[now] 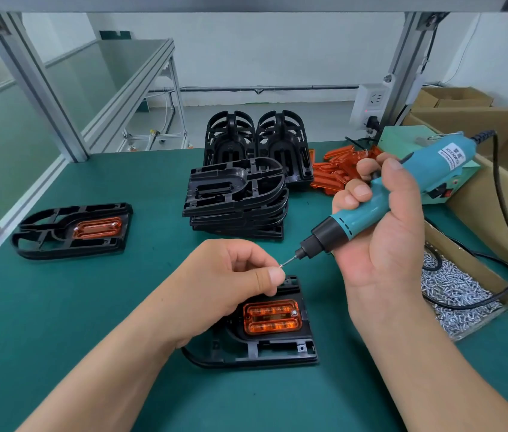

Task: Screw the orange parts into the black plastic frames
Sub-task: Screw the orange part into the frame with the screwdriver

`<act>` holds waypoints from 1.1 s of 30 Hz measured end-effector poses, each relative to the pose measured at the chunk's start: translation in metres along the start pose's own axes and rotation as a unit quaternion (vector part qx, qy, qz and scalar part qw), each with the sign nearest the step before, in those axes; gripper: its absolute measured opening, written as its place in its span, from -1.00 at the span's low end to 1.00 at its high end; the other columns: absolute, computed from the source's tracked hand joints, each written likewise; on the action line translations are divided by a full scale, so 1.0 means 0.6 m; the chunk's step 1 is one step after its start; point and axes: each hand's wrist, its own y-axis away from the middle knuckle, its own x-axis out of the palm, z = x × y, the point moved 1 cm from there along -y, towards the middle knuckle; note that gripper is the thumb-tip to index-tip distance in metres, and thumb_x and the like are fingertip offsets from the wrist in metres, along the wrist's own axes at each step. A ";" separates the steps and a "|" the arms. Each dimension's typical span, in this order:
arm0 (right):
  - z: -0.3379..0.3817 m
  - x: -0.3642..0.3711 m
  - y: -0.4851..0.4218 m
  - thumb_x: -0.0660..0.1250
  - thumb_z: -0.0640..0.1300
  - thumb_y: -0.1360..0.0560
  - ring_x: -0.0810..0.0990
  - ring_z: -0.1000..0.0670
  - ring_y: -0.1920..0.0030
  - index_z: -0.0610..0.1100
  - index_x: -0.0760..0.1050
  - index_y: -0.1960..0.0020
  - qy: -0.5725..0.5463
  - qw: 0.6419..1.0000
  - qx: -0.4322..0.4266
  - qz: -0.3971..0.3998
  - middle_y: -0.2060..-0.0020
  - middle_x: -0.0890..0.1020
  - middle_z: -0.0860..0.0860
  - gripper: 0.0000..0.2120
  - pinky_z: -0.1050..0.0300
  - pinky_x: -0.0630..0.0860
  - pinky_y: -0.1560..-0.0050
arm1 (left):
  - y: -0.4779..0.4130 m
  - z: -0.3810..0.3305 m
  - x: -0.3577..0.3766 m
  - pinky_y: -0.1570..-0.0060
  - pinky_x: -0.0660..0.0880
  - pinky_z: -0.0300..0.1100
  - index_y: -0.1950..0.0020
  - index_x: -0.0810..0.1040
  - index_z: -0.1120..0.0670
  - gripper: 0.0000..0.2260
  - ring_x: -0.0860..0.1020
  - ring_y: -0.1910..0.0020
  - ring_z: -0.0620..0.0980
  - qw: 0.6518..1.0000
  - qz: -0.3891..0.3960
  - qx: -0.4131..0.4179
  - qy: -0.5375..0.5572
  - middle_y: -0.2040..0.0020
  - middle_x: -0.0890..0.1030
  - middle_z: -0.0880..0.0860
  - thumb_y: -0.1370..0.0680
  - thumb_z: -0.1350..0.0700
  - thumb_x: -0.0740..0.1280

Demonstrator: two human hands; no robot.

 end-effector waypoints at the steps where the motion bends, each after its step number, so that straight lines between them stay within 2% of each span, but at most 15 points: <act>1: 0.000 0.001 0.000 0.29 -0.20 -0.68 0.47 0.09 0.31 -0.12 0.41 -0.12 0.000 1.000 0.000 0.001 0.11 0.57 -0.02 -0.93 0.23 0.47 0.25 | 0.000 0.001 0.001 0.48 0.25 -0.35 0.07 0.71 -0.02 -0.85 0.30 0.46 -0.13 1.000 -0.003 0.005 -0.003 0.15 0.73 0.04 -0.51 -0.07 0.47; 6: -0.007 0.004 0.004 0.29 -0.20 -0.68 0.46 0.09 0.30 -0.11 0.41 -0.12 0.009 1.000 0.004 0.019 0.11 0.58 -0.02 -0.93 0.22 0.47 0.25 | 0.001 0.003 0.004 0.47 0.30 -0.50 0.15 0.71 0.01 -0.88 0.40 0.52 -0.28 0.999 -0.022 0.026 -0.027 0.23 0.71 0.00 -0.58 0.09 0.48; 12: -0.007 0.007 0.005 0.28 -0.20 -0.68 0.46 0.08 0.31 -0.10 0.42 -0.13 0.012 0.999 0.004 0.033 0.10 0.58 -0.01 -0.94 0.22 0.46 0.25 | 0.001 0.000 -0.001 0.46 0.30 -0.51 0.09 0.75 -0.05 -0.93 0.42 0.50 -0.29 0.999 -0.006 0.024 -0.043 0.24 0.71 -0.05 -0.54 -0.02 0.51; 15: -0.013 0.007 0.010 0.27 -0.20 -0.69 0.47 0.08 0.31 -0.10 0.43 -0.13 0.019 0.999 0.012 0.046 0.10 0.60 -0.01 -0.95 0.22 0.47 0.24 | 0.002 -0.002 -0.029 0.45 0.38 -0.44 0.00 0.75 -0.17 -0.80 0.45 0.45 -0.31 0.996 -0.023 0.024 -0.086 0.26 0.69 -0.09 -0.48 -0.21 0.47; 18: -0.025 0.012 0.019 0.26 -0.22 -0.68 0.48 0.08 0.31 -0.09 0.43 -0.15 0.045 0.996 0.024 0.073 0.08 0.61 -0.01 -0.92 0.21 0.47 0.25 | 0.002 0.002 -0.069 0.21 0.55 -0.20 0.02 0.74 -0.21 -0.80 0.53 0.33 -0.22 0.983 -0.080 0.024 -0.161 0.26 0.69 -0.05 -0.46 -0.24 0.43; 20: -0.033 0.017 0.027 0.26 -0.24 -0.67 0.48 0.07 0.32 -0.09 0.43 -0.14 0.067 0.993 0.030 0.097 0.07 0.61 -0.03 -0.91 0.20 0.47 0.26 | 0.001 0.006 -0.083 0.26 0.46 -0.21 0.08 0.73 -0.21 -0.84 0.48 0.38 -0.24 0.973 -0.089 0.005 -0.214 0.36 0.60 -0.12 -0.46 -0.24 0.44; 23: -0.043 0.025 0.039 0.26 -0.25 -0.65 0.47 0.06 0.33 -0.10 0.45 -0.14 0.103 0.986 0.034 0.126 0.07 0.59 -0.05 -0.89 0.19 0.46 0.27 | -0.003 0.011 -0.082 0.42 0.31 -0.37 0.09 0.73 -0.18 -0.85 0.44 0.48 -0.24 0.955 -0.058 -0.036 -0.288 0.46 0.51 -0.21 -0.48 -0.22 0.50; 27: -0.052 0.036 0.051 0.28 -0.27 -0.62 0.47 0.05 0.36 -0.11 0.47 -0.12 0.137 0.978 0.033 0.151 0.11 0.58 -0.06 -0.88 0.17 0.46 0.29 | -0.005 0.015 -0.074 0.46 0.25 -0.42 0.03 0.74 -0.13 -0.79 0.48 0.40 -0.43 0.936 -0.030 -0.044 -0.349 0.43 0.49 -0.44 -0.47 -0.22 0.52; 30: -0.055 0.042 0.056 0.28 -0.27 -0.60 0.46 0.03 0.38 -0.11 0.48 -0.10 0.152 0.975 0.033 0.159 0.12 0.59 -0.06 -0.88 0.16 0.45 0.30 | -0.005 0.017 -0.071 0.42 0.26 -0.29 0.09 0.73 -0.13 -0.81 0.48 0.42 -0.41 0.927 -0.030 -0.040 -0.371 0.44 0.50 -0.40 -0.47 -0.22 0.50; 33: -0.057 0.043 0.059 0.28 -0.27 -0.61 0.45 0.03 0.38 -0.10 0.48 -0.11 0.159 0.973 0.033 0.165 0.12 0.58 -0.06 -0.88 0.16 0.45 0.30 | -0.005 0.016 -0.069 0.42 0.27 -0.26 0.14 0.72 -0.12 -0.82 0.48 0.46 -0.32 0.927 -0.031 -0.040 -0.373 0.48 0.52 -0.29 -0.47 -0.20 0.51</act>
